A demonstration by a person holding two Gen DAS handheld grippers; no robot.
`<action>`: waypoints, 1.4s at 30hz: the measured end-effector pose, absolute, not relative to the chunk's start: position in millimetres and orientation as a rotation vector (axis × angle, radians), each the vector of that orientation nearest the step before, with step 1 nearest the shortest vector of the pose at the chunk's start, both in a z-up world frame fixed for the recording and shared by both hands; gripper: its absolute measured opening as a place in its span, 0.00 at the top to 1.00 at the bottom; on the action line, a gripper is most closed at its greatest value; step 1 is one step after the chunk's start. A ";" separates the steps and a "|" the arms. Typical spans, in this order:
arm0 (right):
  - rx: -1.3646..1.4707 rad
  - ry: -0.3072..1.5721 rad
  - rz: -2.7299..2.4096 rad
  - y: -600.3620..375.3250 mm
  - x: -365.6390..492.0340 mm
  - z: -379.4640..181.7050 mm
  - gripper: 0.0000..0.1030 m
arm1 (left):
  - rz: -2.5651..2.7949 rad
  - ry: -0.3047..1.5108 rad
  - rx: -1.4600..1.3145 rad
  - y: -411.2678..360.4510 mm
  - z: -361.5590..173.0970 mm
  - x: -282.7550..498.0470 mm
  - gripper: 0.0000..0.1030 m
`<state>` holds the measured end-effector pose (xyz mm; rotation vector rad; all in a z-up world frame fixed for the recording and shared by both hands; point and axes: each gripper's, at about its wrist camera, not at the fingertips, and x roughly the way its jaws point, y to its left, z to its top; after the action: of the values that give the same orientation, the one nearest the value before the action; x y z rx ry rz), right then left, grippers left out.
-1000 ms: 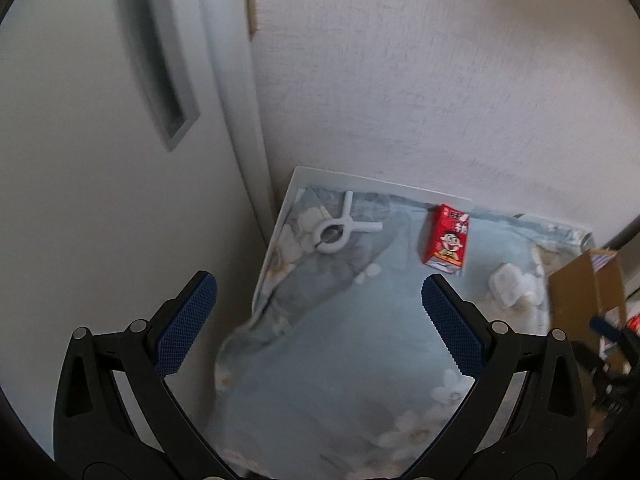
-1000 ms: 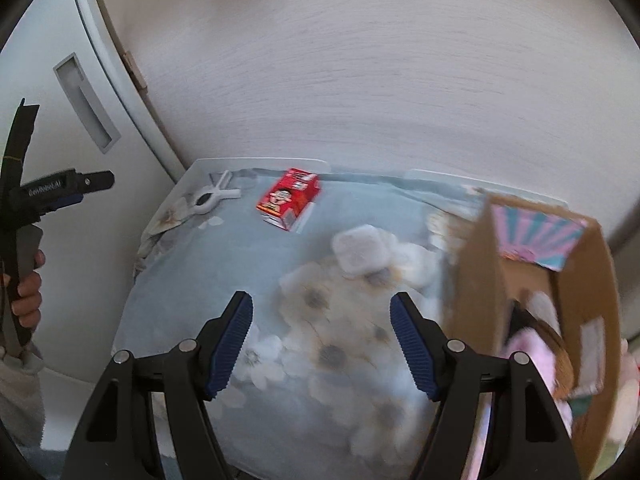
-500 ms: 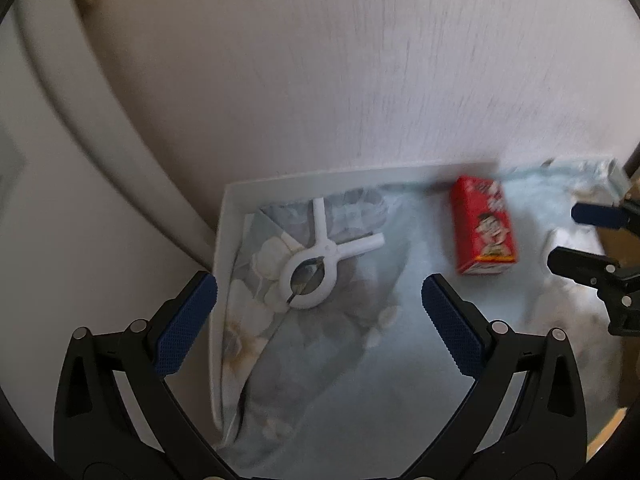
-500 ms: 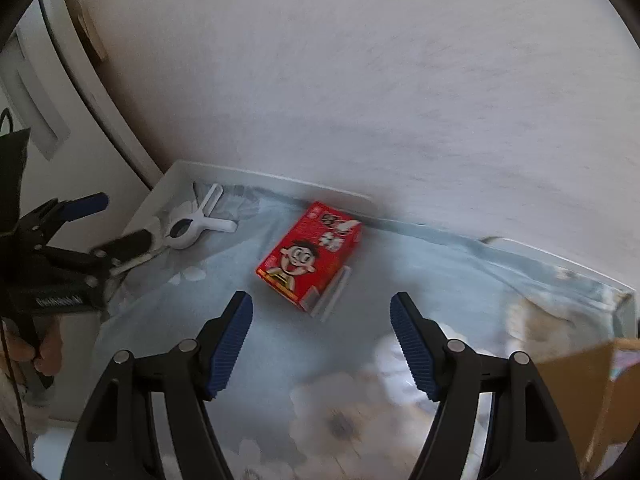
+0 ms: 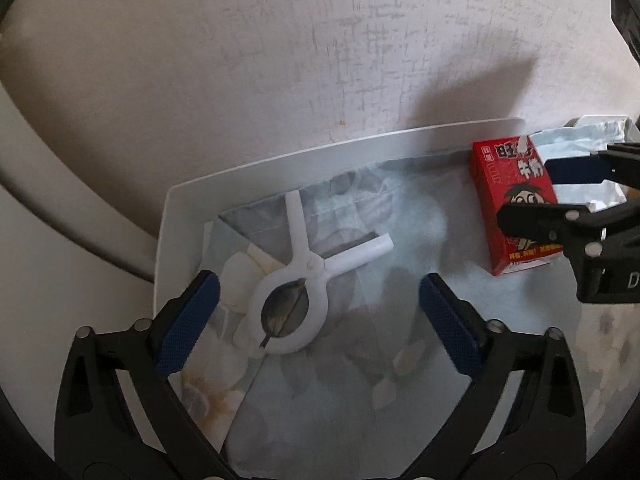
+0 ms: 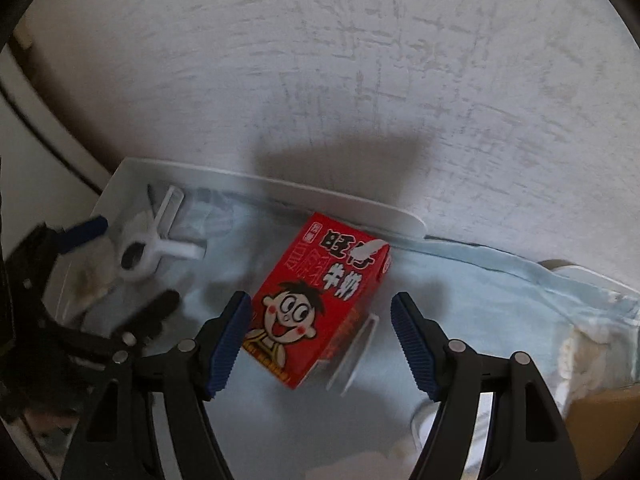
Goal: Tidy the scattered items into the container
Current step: 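Grasp the white clothes clip with the left tool while the right tool grasps the red milk carton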
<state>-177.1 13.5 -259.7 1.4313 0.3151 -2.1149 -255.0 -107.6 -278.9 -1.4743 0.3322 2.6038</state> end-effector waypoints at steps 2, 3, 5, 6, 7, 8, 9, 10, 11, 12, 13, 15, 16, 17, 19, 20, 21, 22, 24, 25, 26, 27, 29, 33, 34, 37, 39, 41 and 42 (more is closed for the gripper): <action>1.440 0.294 -2.111 11.5 -181.9 -261.2 0.33 | 2.597 0.328 -1.488 -107.2 -282.7 -258.1 0.23; 1.444 0.289 -2.109 10.7 -183.2 -261.7 0.33 | 2.597 0.331 -1.495 -107.1 -284.3 -259.0 0.32; 1.448 0.285 -2.111 8.8 -185.9 -262.7 0.33 | 2.597 0.333 -1.510 -107.3 -287.9 -260.1 0.35; 1.449 0.287 -2.112 7.9 -186.5 -263.2 0.33 | 2.603 0.324 -1.497 -107.8 -287.4 -259.2 0.36; 1.452 0.286 -2.109 7.0 -187.0 -263.8 0.33 | 2.604 0.320 -1.498 -108.0 -287.9 -258.7 0.37; 1.453 0.291 -2.113 6.1 -187.1 -264.3 0.33 | 2.606 0.313 -1.493 -108.2 -287.7 -258.1 0.37; 1.454 0.301 -2.117 5.3 -187.0 -265.1 0.33 | 2.607 0.311 -1.492 -107.9 -287.6 -257.6 0.38; 1.459 0.312 -2.119 4.5 -186.9 -266.4 0.33 | 2.608 0.311 -1.490 -107.4 -287.5 -257.1 0.38; 1.466 0.316 -2.121 4.3 -187.1 -268.1 0.33 | 2.608 0.311 -1.487 -106.9 -287.4 -256.8 0.38; 1.473 0.313 -2.122 4.6 -187.3 -269.6 0.33 | 2.609 0.312 -1.484 -106.2 -287.2 -256.4 0.41; 1.482 0.309 -2.119 5.1 -187.8 -271.6 0.33 | 2.610 0.313 -1.480 -105.5 -286.8 -255.8 0.44; 1.487 0.297 -2.113 6.7 -187.8 -274.7 0.33 | 2.617 0.319 -1.479 -104.8 -285.2 -255.1 0.62; 1.476 0.294 -2.113 7.5 -187.1 -274.4 0.39 | 2.612 0.307 -1.482 -105.1 -284.6 -255.1 0.62; 1.458 0.294 -2.112 8.4 -185.5 -273.2 0.41 | 2.610 0.301 -1.481 -105.3 -283.7 -254.9 0.62; 1.428 0.312 -2.120 9.4 -182.0 -269.7 0.43 | 2.617 0.296 -1.474 -104.9 -281.2 -253.2 0.62; 1.409 0.321 -2.122 10.3 -179.4 -266.7 0.44 | 2.620 0.294 -1.474 -104.5 -280.0 -252.4 0.62; 1.400 0.323 -2.122 11.0 -178.1 -265.1 0.44 | 2.622 0.289 -1.474 -104.2 -278.6 -251.6 0.62; 1.386 0.323 -2.126 12.6 -176.0 -262.0 0.45 | 2.627 0.281 -1.471 -103.9 -276.6 -250.6 0.62; 1.373 0.318 -2.128 15.7 -173.4 -257.9 0.45 | 2.637 0.263 -1.469 -103.6 -272.0 -248.5 0.62; 1.372 0.315 -2.127 17.0 -172.6 -256.6 0.45 | 2.642 0.252 -1.468 -103.2 -268.5 -246.9 0.62; 1.368 0.311 -2.129 19.0 -171.3 -254.5 0.46 | 2.649 0.248 -1.463 -103.0 -265.3 -245.3 0.62; 1.364 0.307 -2.130 20.9 -170.0 -252.5 0.46 | 2.654 0.247 -1.459 -102.9 -263.1 -244.1 0.62; 1.361 0.299 -2.123 24.2 -167.7 -248.4 0.46 | 2.663 0.246 -1.451 -102.7 -257.0 -241.0 0.62; 1.338 0.297 -2.134 31.1 -162.8 -239.0 0.46 | 2.682 0.221 -1.435 -105.4 -245.5 -235.3 0.63; 1.336 0.294 -2.135 32.9 -161.8 -236.9 0.46 | 2.683 0.207 -1.436 -106.4 -244.0 -234.4 0.66; 1.320 0.289 -2.144 38.6 -156.6 -230.1 0.46 | 2.679 0.161 -1.455 -108.8 -241.0 -231.6 0.86; 1.310 0.285 -2.144 42.8 -151.8 -225.9 0.46 | 2.679 0.135 -1.454 -109.5 -239.6 -228.6 0.86; 1.304 0.294 -2.144 46.4 -146.5 -223.5 0.46 | 2.679 0.117 -1.453 -108.9 -238.1 -224.2 0.86; 1.301 0.297 -2.144 48.3 -143.9 -220.7 0.46 | 2.678 0.113 -1.455 -108.4 -237.9 -222.6 0.86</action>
<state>-143.9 48.3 -220.7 1.3014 0.2969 -2.1442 -222.6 -108.4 -237.9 -1.4546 0.1131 2.6783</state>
